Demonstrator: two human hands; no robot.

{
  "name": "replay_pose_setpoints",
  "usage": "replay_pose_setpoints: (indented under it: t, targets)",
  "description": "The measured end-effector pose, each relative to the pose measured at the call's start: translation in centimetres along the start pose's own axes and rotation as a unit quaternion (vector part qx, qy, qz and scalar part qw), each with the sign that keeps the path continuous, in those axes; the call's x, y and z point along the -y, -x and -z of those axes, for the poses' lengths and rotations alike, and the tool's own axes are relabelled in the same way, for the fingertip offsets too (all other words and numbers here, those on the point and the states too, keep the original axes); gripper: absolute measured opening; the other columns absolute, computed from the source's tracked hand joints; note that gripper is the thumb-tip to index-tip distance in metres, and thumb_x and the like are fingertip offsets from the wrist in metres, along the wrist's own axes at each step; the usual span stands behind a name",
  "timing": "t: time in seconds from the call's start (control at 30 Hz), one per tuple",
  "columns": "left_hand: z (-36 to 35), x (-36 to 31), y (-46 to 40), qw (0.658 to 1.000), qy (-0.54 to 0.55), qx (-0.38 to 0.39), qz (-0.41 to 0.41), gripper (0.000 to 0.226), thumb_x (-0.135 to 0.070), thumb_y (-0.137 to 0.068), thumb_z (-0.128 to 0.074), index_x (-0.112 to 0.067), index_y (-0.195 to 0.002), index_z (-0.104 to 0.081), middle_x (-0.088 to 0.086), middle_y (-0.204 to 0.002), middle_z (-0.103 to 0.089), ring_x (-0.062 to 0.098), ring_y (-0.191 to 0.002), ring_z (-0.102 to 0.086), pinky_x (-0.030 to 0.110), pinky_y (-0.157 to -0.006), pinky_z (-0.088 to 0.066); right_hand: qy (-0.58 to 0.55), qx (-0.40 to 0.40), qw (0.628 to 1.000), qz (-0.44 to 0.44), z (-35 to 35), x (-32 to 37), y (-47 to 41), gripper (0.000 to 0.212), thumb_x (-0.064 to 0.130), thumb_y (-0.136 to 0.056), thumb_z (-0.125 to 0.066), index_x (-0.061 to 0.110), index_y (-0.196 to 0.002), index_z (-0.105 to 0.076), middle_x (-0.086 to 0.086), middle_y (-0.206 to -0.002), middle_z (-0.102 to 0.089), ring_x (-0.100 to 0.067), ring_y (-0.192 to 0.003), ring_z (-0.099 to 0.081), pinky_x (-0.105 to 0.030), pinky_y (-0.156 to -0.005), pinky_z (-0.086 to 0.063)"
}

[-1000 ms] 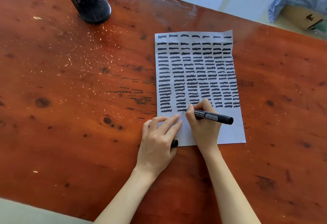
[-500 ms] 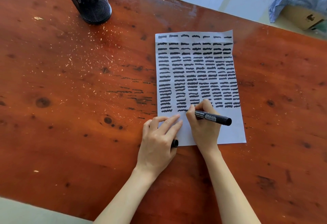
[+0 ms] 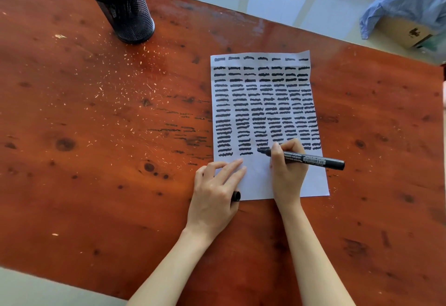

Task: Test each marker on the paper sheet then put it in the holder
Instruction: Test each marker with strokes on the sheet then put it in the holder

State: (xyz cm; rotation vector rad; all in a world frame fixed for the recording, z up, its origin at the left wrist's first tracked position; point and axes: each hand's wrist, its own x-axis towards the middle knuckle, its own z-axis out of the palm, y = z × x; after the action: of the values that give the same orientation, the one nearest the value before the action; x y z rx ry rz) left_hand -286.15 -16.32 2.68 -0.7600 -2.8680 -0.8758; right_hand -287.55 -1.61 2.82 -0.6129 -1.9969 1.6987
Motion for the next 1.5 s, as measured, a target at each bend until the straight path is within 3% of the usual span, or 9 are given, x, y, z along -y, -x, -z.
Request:
replay_pose_setpoints:
  t: [0.37,0.5,0.6,0.73,0.87,0.97,1.13,1.33,1.5]
  targets:
    - [1.8,-0.7,-0.1,0.997,0.031,0.067,0.03,0.048,-0.014,-0.079,-0.041,-0.015,-0.125,-0.051,0.008,-0.12,-0.06,0.019,-0.11,-0.047,0.038,-0.09,-0.045,-0.019,-0.016,0.996,-0.08,0.0,1.2,-0.2,0.019,0.031,-0.072,-0.053,0.034,-0.054,-0.048,-0.005,-0.051,-0.041,-0.023,-0.053,-0.04,-0.038,-0.053,-0.034]
    - [5.2,-2.3,-1.0,0.991,0.098,0.06,0.075,0.032,-0.013,-0.091,-0.051,-0.011,-0.123,-0.054,0.008,-0.089,-0.066,0.025,-0.083,-0.062,0.032,-0.072,-0.05,-0.045,-0.007,0.99,-0.135,0.3,2.5,-0.7,0.029,0.015,-0.079,-0.056,0.03,-0.055,-0.05,0.004,-0.044,-0.043,-0.013,-0.039,-0.039,-0.027,-0.046,-0.032]
    - [7.2,-3.5,-1.9,0.979,0.138,0.032,0.146,0.022,-0.02,-0.091,-0.054,-0.01,-0.111,-0.056,-0.002,-0.058,-0.05,0.02,-0.054,-0.051,0.027,-0.056,-0.035,-0.056,-0.014,0.99,-0.128,1.2,4.2,-0.4,0.021,0.012,-0.091,-0.057,0.02,-0.074,-0.048,0.001,-0.055,-0.051,-0.003,-0.038,-0.041,-0.023,-0.044,-0.036]
    - [9.4,-5.3,-1.7,0.961,0.195,0.055,0.188,0.039,-0.025,-0.083,-0.066,-0.007,-0.107,-0.04,-0.006,-0.074,-0.049,0.009,-0.064,-0.05,0.016,-0.058,-0.038,-0.069,0.02,0.994,-0.08,3.6,7.1,2.2,0.015,0.015,-0.089,-0.062,0.019,-0.081,-0.05,0.001,-0.06,-0.052,-0.004,-0.046,-0.049,-0.018,-0.053,-0.04]
    - [11.2,-7.0,0.1,0.954,0.223,0.114,0.165,0.029,-0.033,-0.093,-0.047,-0.009,-0.098,-0.032,-0.007,-0.074,-0.038,0.012,-0.067,-0.041,0.021,-0.057,-0.03,-0.144,0.056,0.981,-0.118,6.8,8.7,6.0,0.013,0.025,-0.081,-0.052,0.017,-0.09,-0.057,-0.003,-0.073,-0.06,-0.01,-0.057,-0.06,-0.017,-0.051,-0.038]
    - [12.2,-8.2,1.4,0.974,0.195,0.076,0.09,0.025,-0.034,-0.094,-0.039,-0.01,-0.088,-0.039,-0.004,-0.08,-0.039,0.011,-0.073,-0.039,0.02,-0.067,-0.03,-0.179,0.034,0.973,-0.139,8.3,9.8,8.2,0.02,0.026,-0.08,-0.048,0.015,-0.09,-0.061,-0.001,-0.072,-0.067,-0.013,-0.056,-0.061,-0.02,-0.051,-0.038]
    - [15.0,-11.0,2.3,0.969,0.248,0.004,-0.015,0.013,-0.019,-0.08,-0.068,-0.009,-0.088,-0.064,-0.02,-0.076,-0.058,-0.008,-0.068,-0.054,0.004,-0.062,-0.039,-0.251,0.014,0.962,-0.106,9.2,13.9,9.5,0.014,0.023,-0.077,-0.045,0.01,-0.079,-0.049,-0.004,-0.055,-0.064,-0.014,-0.041,-0.052,-0.021,-0.045,-0.035]
    - [16.3,-12.5,2.8,0.951,0.31,-0.016,-0.005,0.022,-0.028,-0.07,-0.072,-0.012,-0.085,-0.068,-0.025,-0.067,-0.063,0.002,-0.052,-0.056,0.01,-0.054,-0.044,-0.294,0.048,0.954,-0.025,10.3,17.9,9.9,0.016,0.019,-0.078,-0.045,0.013,-0.064,-0.049,-0.003,-0.043,-0.05,-0.013,-0.035,-0.042,-0.019,-0.039,-0.031]
    - [16.3,-13.1,2.8,0.951,0.309,-0.012,-0.007,0.018,-0.015,-0.071,-0.076,-0.024,-0.082,-0.065,-0.023,-0.067,-0.063,0.002,-0.052,-0.058,0.02,-0.053,-0.049,-0.273,0.072,0.959,0.0,10.2,18.2,10.6,0.026,0.033,-0.072,-0.052,0.009,-0.064,-0.044,-0.002,-0.044,-0.048,-0.012,-0.037,-0.041,-0.019,-0.041,-0.032]
